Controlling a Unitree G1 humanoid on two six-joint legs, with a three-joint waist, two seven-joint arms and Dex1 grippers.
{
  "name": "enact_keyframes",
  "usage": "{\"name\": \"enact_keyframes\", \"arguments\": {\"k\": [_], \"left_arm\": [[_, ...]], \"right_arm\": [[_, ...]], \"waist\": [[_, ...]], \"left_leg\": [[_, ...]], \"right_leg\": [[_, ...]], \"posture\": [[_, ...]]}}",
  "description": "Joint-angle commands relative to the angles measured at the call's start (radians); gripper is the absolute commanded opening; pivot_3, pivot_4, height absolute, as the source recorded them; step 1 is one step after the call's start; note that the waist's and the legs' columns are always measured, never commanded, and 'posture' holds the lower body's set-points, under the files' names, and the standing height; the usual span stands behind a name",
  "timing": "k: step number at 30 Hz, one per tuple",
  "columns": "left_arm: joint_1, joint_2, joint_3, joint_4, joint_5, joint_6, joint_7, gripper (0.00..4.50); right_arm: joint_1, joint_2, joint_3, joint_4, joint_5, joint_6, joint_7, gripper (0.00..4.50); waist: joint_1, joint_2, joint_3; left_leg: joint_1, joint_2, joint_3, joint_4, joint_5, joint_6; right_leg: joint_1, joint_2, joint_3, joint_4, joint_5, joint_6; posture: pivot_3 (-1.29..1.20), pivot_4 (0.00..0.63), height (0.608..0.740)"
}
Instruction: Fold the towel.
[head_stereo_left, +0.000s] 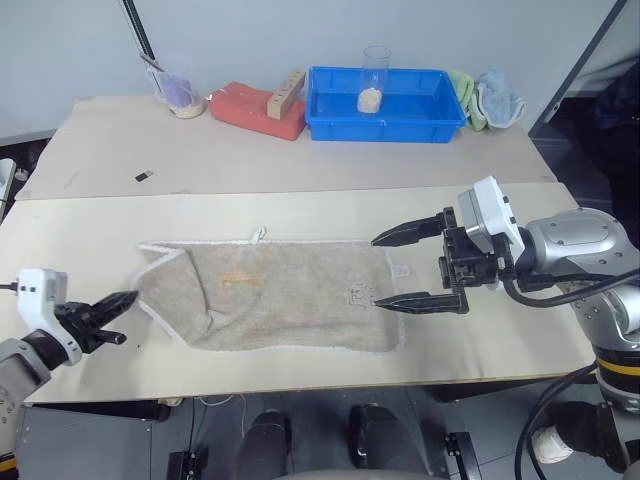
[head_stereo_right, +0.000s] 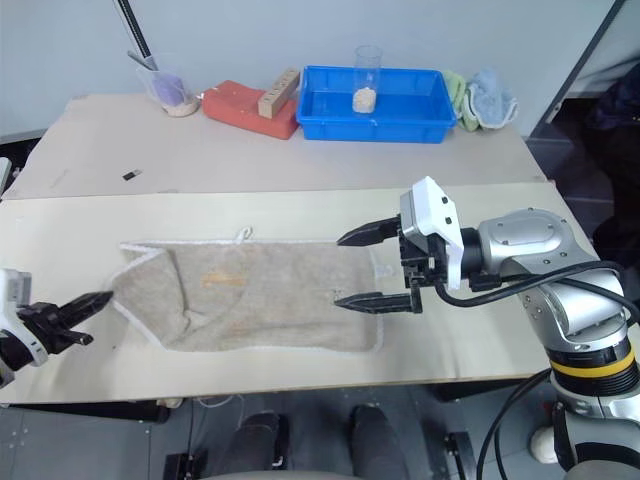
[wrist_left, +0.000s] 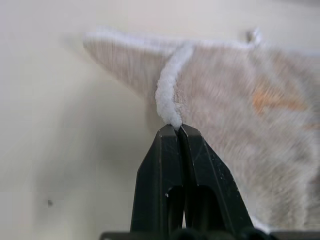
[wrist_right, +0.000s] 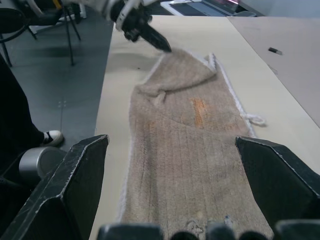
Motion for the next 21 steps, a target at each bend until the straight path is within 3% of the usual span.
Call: {"name": "enact_keyframes", "arguments": {"k": [1,4,10,21], "left_arm": [[0.001,0.034,0.051,-0.064,-0.057,0.04,-0.008,0.05],[0.005,0.054,0.059,-0.087,-0.082,0.066,-0.014,0.05],[-0.006,0.097,0.071,-0.106,-0.151,0.134,-0.036,0.05],[-0.033,0.184,0.049,-0.075,-0.186,0.181,-0.104,0.05]], "right_arm": [[-0.019,-0.006,-0.005,-0.009,-0.005,-0.029,0.013,4.5],[0.003,-0.022,0.01,-0.007,-0.045,-0.058,0.031,4.5],[0.124,-0.079,0.125,0.039,-0.293,-0.28,0.049,4.5],[0.214,-0.042,0.237,0.119,-0.46,-0.383,0.017,4.5]], "waist": [[0.0,0.0,0.0],[0.0,0.0,0.0],[0.001,0.0,0.0],[-0.002,-0.001,0.0]], "left_leg": [[0.0,0.0,0.0,0.0,0.0,0.0],[0.0,0.0,0.0,0.0,0.0,0.0],[0.0,0.0,0.0,0.0,0.0,0.0],[0.0,0.0,0.001,0.0,0.0,0.0]], "right_leg": [[0.0,0.0,0.0,0.0,0.0,0.0],[0.0,0.0,0.0,0.0,0.0,0.0],[0.0,0.0,0.0,0.0,0.0,0.0],[0.0,0.002,0.0,0.0,0.0,0.0]], "posture": [[0.0,0.15,0.74],[0.0,0.15,0.74],[0.0,0.15,0.74],[0.0,0.15,0.74]]}}
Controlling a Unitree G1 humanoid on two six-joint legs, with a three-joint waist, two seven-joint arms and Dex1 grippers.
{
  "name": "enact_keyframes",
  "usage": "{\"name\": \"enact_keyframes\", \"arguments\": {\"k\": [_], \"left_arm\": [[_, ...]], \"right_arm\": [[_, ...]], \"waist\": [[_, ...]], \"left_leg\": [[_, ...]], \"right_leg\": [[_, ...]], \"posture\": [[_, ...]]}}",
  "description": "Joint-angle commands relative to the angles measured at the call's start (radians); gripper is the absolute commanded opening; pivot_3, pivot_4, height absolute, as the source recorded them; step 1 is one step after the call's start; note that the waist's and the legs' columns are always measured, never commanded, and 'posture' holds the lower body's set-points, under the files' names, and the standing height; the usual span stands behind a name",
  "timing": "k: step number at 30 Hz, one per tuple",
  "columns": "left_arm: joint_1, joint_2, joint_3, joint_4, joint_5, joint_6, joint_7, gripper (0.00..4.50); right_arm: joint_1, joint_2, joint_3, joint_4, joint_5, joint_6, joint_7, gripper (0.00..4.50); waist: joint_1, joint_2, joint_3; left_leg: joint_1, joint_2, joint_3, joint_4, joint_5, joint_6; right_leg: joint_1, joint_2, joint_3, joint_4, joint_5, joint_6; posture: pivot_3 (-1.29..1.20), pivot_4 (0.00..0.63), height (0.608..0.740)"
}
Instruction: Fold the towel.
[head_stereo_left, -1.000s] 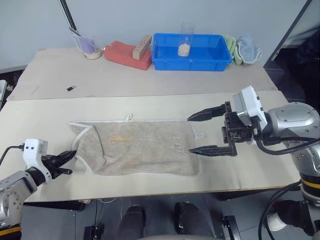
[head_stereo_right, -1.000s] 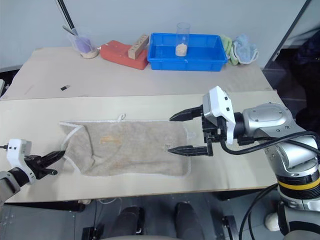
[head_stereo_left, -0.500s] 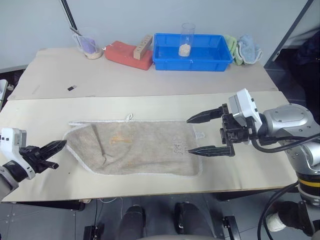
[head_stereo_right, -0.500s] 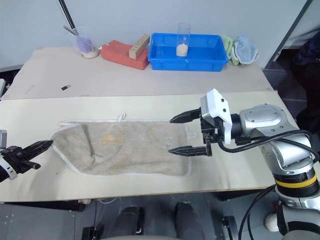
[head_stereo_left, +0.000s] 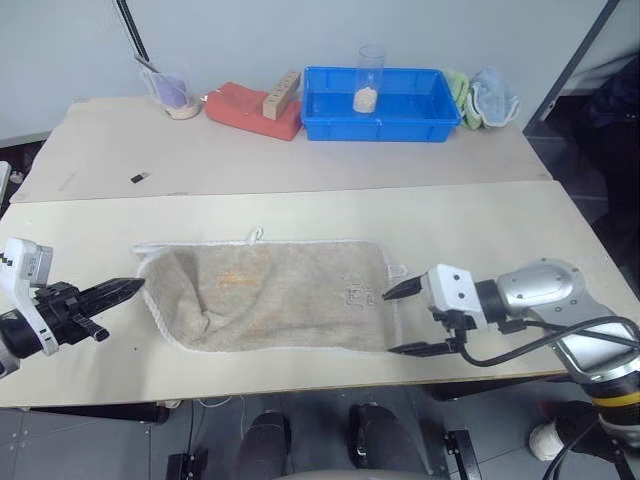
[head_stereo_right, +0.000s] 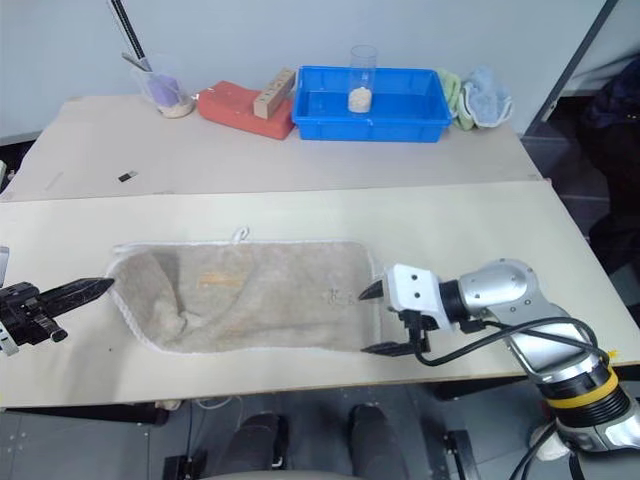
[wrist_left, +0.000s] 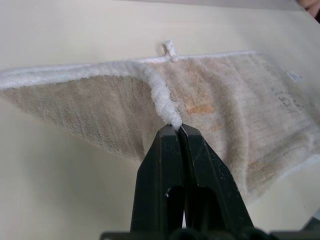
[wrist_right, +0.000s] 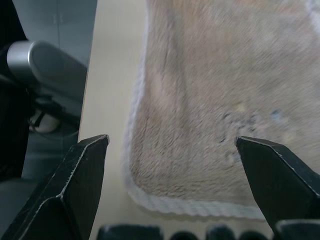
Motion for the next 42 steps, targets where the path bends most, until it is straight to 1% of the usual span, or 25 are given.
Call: {"name": "enact_keyframes", "arguments": {"k": [1,4,9,13,15,17,19,20,21,22,23,25,28,32,34,36,39,42], "left_arm": [[-0.026,0.018,0.014,0.002,-0.012,0.006,0.007,0.05],[-0.015,0.009,0.023,-0.014,-0.014,0.016,0.019,0.05],[0.031,-0.002,0.057,-0.049,-0.029,0.041,0.035,0.05],[0.058,-0.003,0.075,-0.068,-0.039,0.056,0.044,0.0],[0.065,-0.006,0.079,-0.075,-0.042,0.059,0.05,0.0],[0.068,-0.007,0.084,-0.081,-0.046,0.062,0.056,0.0],[0.072,-0.01,0.087,-0.086,-0.046,0.065,0.061,0.0],[0.074,-0.011,0.088,-0.088,-0.047,0.066,0.063,0.0],[0.077,-0.013,0.09,-0.09,-0.049,0.066,0.066,0.0],[0.078,-0.014,0.089,-0.092,-0.05,0.066,0.069,0.0],[0.08,-0.015,0.09,-0.094,-0.053,0.067,0.071,0.0],[0.077,-0.012,0.087,-0.094,-0.056,0.069,0.075,0.0],[0.072,0.006,0.088,-0.088,-0.066,0.08,0.067,0.0],[0.042,0.048,0.107,-0.069,-0.118,0.128,0.041,0.0],[-0.09,0.038,0.056,-0.007,-0.129,0.12,0.103,0.0],[-0.261,0.01,-0.007,0.072,-0.122,0.106,0.179,0.0],[-0.515,-0.036,-0.111,0.197,-0.078,0.064,0.241,0.0],[-0.751,-0.067,-0.177,0.333,-0.038,0.017,0.28,0.0]], "right_arm": [[0.003,0.016,0.025,0.046,-0.07,-0.078,-0.018,4.5],[0.008,0.042,0.038,0.094,-0.094,-0.101,-0.034,4.5],[0.027,0.036,0.026,0.165,-0.117,-0.173,-0.021,4.5],[0.025,0.033,0.023,0.212,-0.131,-0.23,-0.013,3.36],[0.02,0.036,0.023,0.224,-0.135,-0.257,-0.01,2.62],[0.016,0.04,0.018,0.223,-0.128,-0.269,-0.01,2.01],[0.012,0.045,0.012,0.216,-0.117,-0.271,-0.011,1.29],[0.012,0.044,0.009,0.211,-0.113,-0.271,-0.011,1.02],[0.014,0.042,0.007,0.206,-0.11,-0.269,-0.009,0.57],[0.016,0.039,0.004,0.202,-0.106,-0.267,-0.007,0.24],[0.018,0.035,0.0,0.195,-0.1,-0.265,-0.003,0.11],[0.021,0.027,-0.018,0.177,-0.07,-0.235,0.007,0.11],[0.028,0.0,-0.07,0.13,0.012,-0.133,0.032,0.11],[0.011,-0.083,-0.207,0.06,0.209,0.125,0.057,0.11],[-0.093,-0.05,-0.268,0.133,0.239,0.194,-0.028,0.11],[-0.209,-0.006,-0.296,0.224,0.228,0.215,-0.102,0.11],[-0.387,0.058,-0.302,0.367,0.177,0.182,-0.186,0.11],[-0.548,0.102,-0.304,0.52,0.121,0.099,-0.239,0.11]], "waist": [[0.0,0.0,0.0],[0.001,0.0,0.0],[0.001,0.0,0.0],[0.001,0.0,0.0],[0.002,0.0,0.0],[0.002,0.0,0.0],[0.002,0.0,0.0],[0.002,0.0,0.0],[0.001,0.0,0.0],[0.001,0.0,0.0],[0.002,0.0,0.0],[0.002,0.0,0.0],[0.003,-0.001,0.0],[0.005,-0.001,0.0],[0.004,-0.001,0.0],[0.004,-0.001,0.001],[0.006,-0.001,0.001],[0.004,-0.002,0.001]], "left_leg": [[0.0,0.0,0.0,0.0,0.0,0.0],[0.0,0.0,0.0,0.0,0.0,0.0],[0.0,0.0,0.0,0.0,0.0,0.0],[0.001,0.0,0.0,0.0,0.0,0.0],[0.002,0.0,0.0,0.0,0.0,0.0],[0.002,0.0,0.0,0.0,0.0,0.0],[0.002,0.0,0.0,0.0,0.0,0.0],[0.002,0.0,0.0,0.0,0.0,0.0],[0.002,0.0,0.0,0.0,0.0,0.0],[0.001,0.0,0.0,0.0,0.0,0.0],[0.001,0.0,0.0,0.0,0.0,0.0],[0.001,0.0,0.0,0.0,0.0,0.0],[0.001,0.0,0.0,0.0,0.0,0.0],[0.001,-0.001,0.0,0.0,0.0,0.0],[0.002,-0.001,0.0,0.0,0.0,0.0],[0.002,-0.001,0.0,0.0,0.0,0.0],[0.002,-0.001,0.0,0.0,0.0,0.0],[-0.001,-0.001,0.0,0.001,0.0,0.0]], "right_leg": [[0.0,0.0,0.0,0.0,0.0,0.0],[0.0,0.0,0.0,0.0,0.0,0.0],[0.0,-0.001,0.0,0.0,0.0,0.0],[0.001,0.0,0.0,0.0,0.0,0.0],[0.002,-0.001,0.0,0.0,0.0,0.0],[0.002,-0.001,0.0,0.0,0.0,0.0],[0.002,0.0,0.0,0.0,0.0,0.0],[0.002,0.0,0.001,0.0,0.0,0.0],[0.001,0.0,0.0,0.0,0.0,0.0],[0.001,0.0,0.001,0.0,0.0,0.0],[0.001,0.0,0.001,0.0,0.0,0.0],[0.001,0.0,0.001,0.0,0.0,0.0],[0.001,-0.001,0.001,0.0,0.0,0.0],[0.001,-0.001,0.0,0.0,0.0,0.0],[0.002,-0.001,0.0,0.0,0.0,0.0],[0.002,0.0,0.0,0.0,0.0,0.0],[0.002,0.001,0.0,0.0,0.001,-0.001],[0.0,0.001,0.0,0.0,0.001,0.0]], "posture": [[0.0,0.15,0.74],[0.0,0.15,0.74],[0.0,0.15,0.74],[0.0,0.15,0.74],[0.0,0.15,0.74],[0.0,0.15,0.74],[0.0,0.15,0.74],[0.0,0.15,0.74],[0.0,0.15,0.74],[0.0,0.15,0.74],[0.0,0.15,0.74],[0.0,0.15,0.74],[0.0,0.15,0.74],[0.0,0.15,0.74],[0.0,0.15,0.74],[0.0,0.15,0.74],[0.0,0.15,0.74],[0.0,0.15,0.74]]}}
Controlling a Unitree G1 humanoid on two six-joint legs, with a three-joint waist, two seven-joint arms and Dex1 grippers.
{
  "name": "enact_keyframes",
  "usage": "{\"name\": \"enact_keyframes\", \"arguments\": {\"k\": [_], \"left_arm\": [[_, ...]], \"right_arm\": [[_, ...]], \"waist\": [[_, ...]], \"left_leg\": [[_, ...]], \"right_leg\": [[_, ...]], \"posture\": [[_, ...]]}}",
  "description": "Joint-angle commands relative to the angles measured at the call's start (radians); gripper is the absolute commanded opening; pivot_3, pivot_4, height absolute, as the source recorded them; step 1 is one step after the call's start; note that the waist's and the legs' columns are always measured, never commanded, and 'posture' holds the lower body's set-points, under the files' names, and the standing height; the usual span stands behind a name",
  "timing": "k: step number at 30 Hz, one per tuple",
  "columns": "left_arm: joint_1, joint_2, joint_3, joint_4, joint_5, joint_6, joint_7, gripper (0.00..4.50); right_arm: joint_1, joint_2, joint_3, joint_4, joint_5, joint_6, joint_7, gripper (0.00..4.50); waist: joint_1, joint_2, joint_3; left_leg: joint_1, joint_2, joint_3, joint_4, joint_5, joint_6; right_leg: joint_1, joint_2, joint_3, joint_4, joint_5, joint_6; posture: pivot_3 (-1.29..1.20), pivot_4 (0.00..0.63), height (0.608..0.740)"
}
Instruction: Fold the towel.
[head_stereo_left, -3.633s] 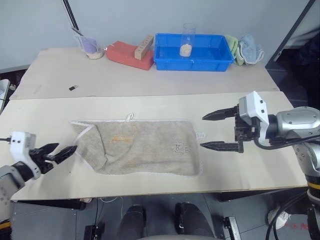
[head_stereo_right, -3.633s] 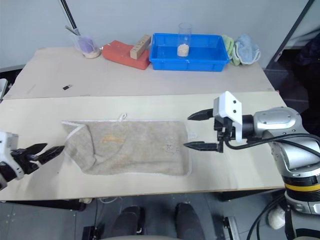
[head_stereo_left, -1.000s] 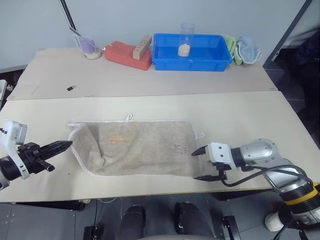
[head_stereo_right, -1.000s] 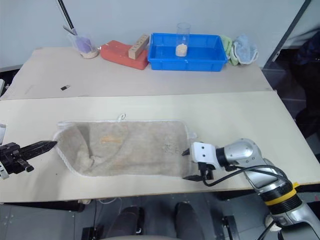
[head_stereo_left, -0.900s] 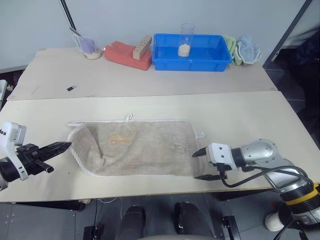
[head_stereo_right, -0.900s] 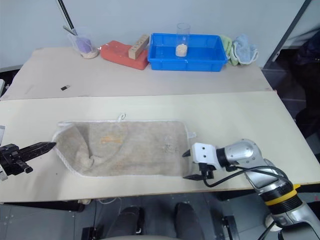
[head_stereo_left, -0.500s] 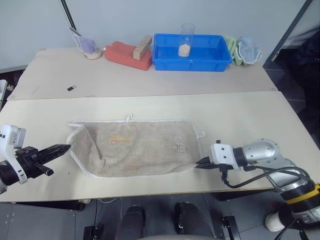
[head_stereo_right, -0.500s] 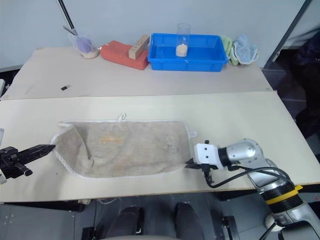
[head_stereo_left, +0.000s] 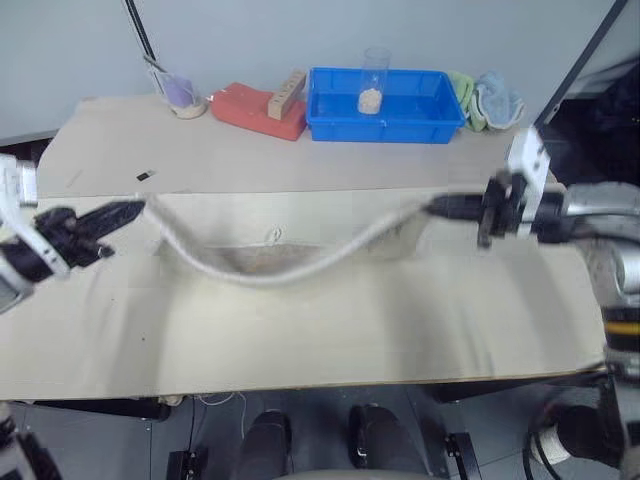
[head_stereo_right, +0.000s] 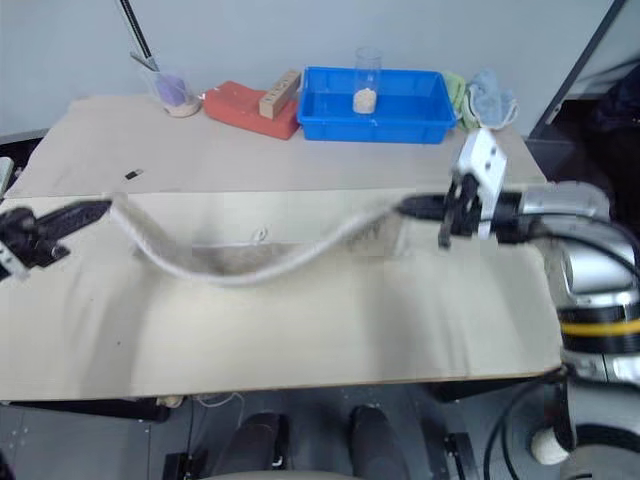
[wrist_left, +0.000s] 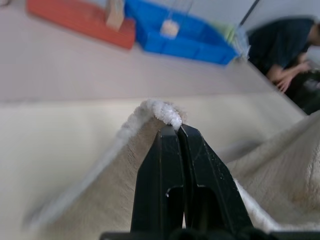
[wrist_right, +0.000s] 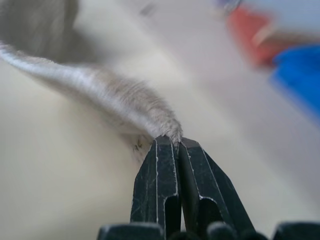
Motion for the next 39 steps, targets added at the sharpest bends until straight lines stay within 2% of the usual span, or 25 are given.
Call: {"name": "enact_keyframes", "arguments": {"k": [1,5,8,11,14,17,21,25,30,39], "left_arm": [[-0.195,-0.005,-0.041,0.12,0.043,-0.077,0.039,0.0],[-0.369,0.009,-0.003,0.238,0.04,-0.103,0.067,0.0],[-0.38,0.049,0.048,0.256,0.021,-0.078,0.055,0.0],[-0.248,0.077,0.1,0.193,-0.007,-0.012,0.025,0.0],[-0.021,0.069,0.143,0.075,-0.038,0.069,-0.003,0.0],[0.18,0.038,0.152,-0.033,-0.044,0.093,-0.02,0.0],[0.338,0.034,0.155,-0.097,-0.04,0.115,-0.036,0.0],[0.442,0.028,0.196,-0.155,-0.07,0.174,-0.023,0.0],[0.537,-0.016,0.26,-0.254,-0.151,0.261,0.024,0.0],[0.687,-0.066,0.371,-0.358,-0.284,0.347,0.108,0.0]], "right_arm": [[-0.14,0.021,-0.035,0.138,-0.055,-0.107,-0.056,0.11],[-0.29,0.015,-0.057,0.264,-0.083,-0.21,-0.049,0.11],[-0.333,-0.01,-0.089,0.288,-0.062,-0.207,-0.027,0.11],[-0.252,-0.061,-0.103,0.221,-0.033,-0.171,0.047,0.11],[-0.05,-0.137,-0.077,0.081,-0.032,-0.174,0.156,0.11],[0.151,-0.174,-0.048,-0.044,-0.053,-0.223,0.213,0.11],[0.329,-0.194,-0.018,-0.185,-0.046,-0.209,0.254,0.11],[0.495,-0.254,-0.01,-0.273,-0.034,-0.172,0.316,0.11],[0.591,-0.308,-0.038,-0.286,-0.002,-0.109,0.354,0.11],[0.578,-0.309,-0.022,-0.256,-0.036,-0.138,0.329,0.11]], "waist": [[-0.004,0.0,0.0],[-0.013,0.0,0.0],[-0.027,0.0,0.0],[-0.03,0.0,0.0],[-0.028,0.0,0.0],[-0.021,0.0,0.0],[-0.009,0.0,0.0],[0.0,0.001,0.0],[0.001,0.0,0.0],[-0.004,0.0,0.0]], "left_leg": [[-0.004,0.0,0.0,0.0,0.0,0.0],[-0.016,-0.001,0.003,0.001,0.001,-0.002],[-0.025,-0.002,0.006,0.004,0.005,-0.009],[-0.025,-0.002,0.007,0.003,0.003,-0.005],[-0.024,-0.001,0.008,0.003,-0.004,0.007],[-0.023,0.001,0.008,0.004,-0.004,0.007],[-0.021,0.0,0.009,0.011,-0.005,0.007],[-0.011,0.0,0.008,0.011,-0.005,0.007],[-0.005,0.0,0.008,0.011,-0.005,0.007],[-0.005,0.0,0.008,0.011,-0.005,0.008]], "right_leg": [[-0.003,0.0,0.0,-0.001,0.001,0.001],[-0.013,-0.003,0.001,0.002,0.004,0.006],[-0.022,-0.005,0.002,0.0,0.006,0.009],[-0.022,-0.005,0.002,-0.001,0.007,0.01],[-0.02,-0.006,0.002,-0.002,0.006,0.011],[-0.019,-0.006,0.003,-0.002,0.006,0.011],[-0.018,-0.005,0.005,0.0,0.006,0.011],[-0.008,-0.004,0.004,0.0,0.006,0.01],[-0.001,-0.005,0.004,-0.003,0.006,0.01],[-0.002,-0.004,0.004,-0.002,0.005,0.009]], "posture": [[0.0,0.15,0.74],[0.0,0.15,0.74],[0.0,0.15,0.74],[0.0,0.15,0.74],[0.0,0.15,0.74],[0.0,0.15,0.74],[0.0,0.15,0.74],[0.0,0.15,0.74],[0.0,0.15,0.74],[0.0,0.15,0.74]]}}
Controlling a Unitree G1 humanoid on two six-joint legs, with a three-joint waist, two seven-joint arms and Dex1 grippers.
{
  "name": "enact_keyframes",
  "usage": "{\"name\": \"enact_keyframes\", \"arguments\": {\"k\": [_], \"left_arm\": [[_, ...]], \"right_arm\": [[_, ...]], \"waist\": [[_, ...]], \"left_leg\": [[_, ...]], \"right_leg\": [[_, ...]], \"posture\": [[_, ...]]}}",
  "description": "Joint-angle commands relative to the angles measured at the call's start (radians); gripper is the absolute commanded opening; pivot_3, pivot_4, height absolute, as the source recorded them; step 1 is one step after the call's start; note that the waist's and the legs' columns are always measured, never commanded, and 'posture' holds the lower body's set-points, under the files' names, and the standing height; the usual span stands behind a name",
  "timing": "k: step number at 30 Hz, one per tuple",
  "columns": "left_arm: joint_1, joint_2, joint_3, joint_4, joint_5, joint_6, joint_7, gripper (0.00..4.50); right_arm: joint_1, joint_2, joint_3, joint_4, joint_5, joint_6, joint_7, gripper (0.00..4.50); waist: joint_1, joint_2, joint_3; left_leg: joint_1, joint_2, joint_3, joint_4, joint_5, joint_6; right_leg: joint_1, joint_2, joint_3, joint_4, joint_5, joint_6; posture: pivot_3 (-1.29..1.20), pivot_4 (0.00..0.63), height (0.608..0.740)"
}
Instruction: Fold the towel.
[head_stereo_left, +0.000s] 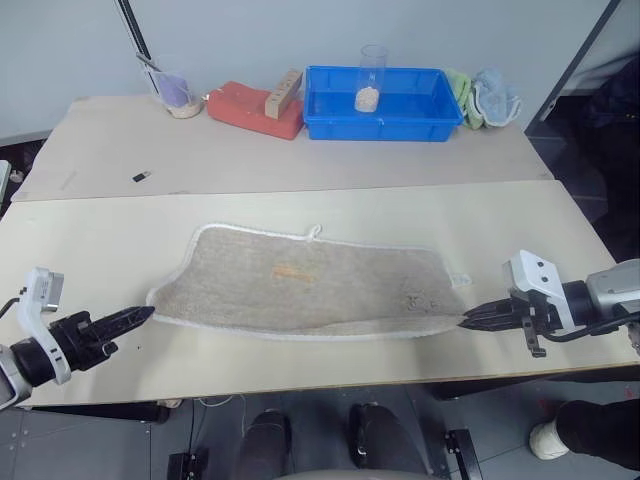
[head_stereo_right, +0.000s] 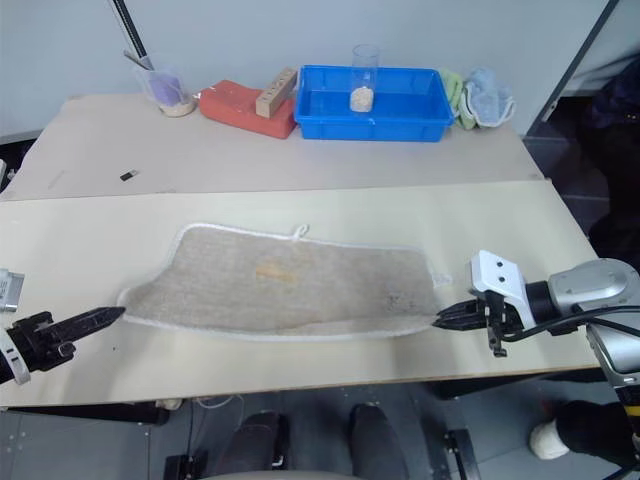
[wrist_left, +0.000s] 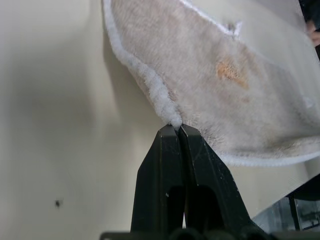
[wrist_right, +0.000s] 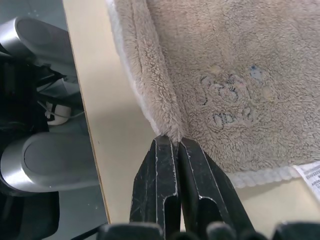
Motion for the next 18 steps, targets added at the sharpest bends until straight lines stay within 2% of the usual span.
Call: {"name": "enact_keyframes", "arguments": {"k": [1,6,10,14,18], "left_arm": [[0.058,-0.011,0.071,-0.06,-0.072,0.024,0.03,0.0],[0.117,-0.057,0.097,-0.078,-0.155,0.004,0.101,0.0],[0.066,-0.071,0.051,-0.064,-0.215,-0.039,0.197,0.0],[-0.104,-0.077,-0.044,0.029,-0.25,-0.097,0.373,0.0],[-0.356,-0.098,-0.187,0.18,-0.167,-0.151,0.512,0.0]], "right_arm": [[-0.025,0.003,-0.008,0.017,-0.028,-0.042,-0.014,0.11],[-0.072,0.001,-0.001,0.083,-0.049,-0.063,-0.003,0.11],[-0.115,0.025,-0.017,0.091,0.011,0.054,-0.023,0.11],[-0.179,0.055,-0.045,0.096,0.085,0.229,-0.085,0.11],[-0.287,0.098,-0.016,0.14,0.088,0.374,-0.174,0.11]], "waist": [[0.0,0.0,0.0],[0.003,0.0,0.0],[0.008,0.0,0.0],[0.018,0.0,0.0],[0.022,0.0,0.0]], "left_leg": [[0.0,0.0,0.0,0.0,0.0,0.0],[0.0,-0.001,0.001,0.0,0.0,0.0],[0.002,-0.001,0.0,0.0,0.0,0.0],[0.002,-0.001,0.0,0.001,0.0,0.0],[0.0,-0.002,-0.001,0.004,0.0,0.0]], "right_leg": [[0.0,0.0,0.0,0.0,0.0,0.0],[0.0,-0.001,0.001,0.0,0.0,0.0],[0.001,0.0,0.0,0.0,0.0,0.0],[0.002,-0.001,0.0,0.0,0.0,-0.001],[0.002,0.0,0.0,0.001,0.0,-0.001]], "posture": [[0.0,0.15,0.74],[0.0,0.15,0.74],[0.0,0.15,0.74],[0.0,0.15,0.74],[0.0,0.15,0.74]]}}
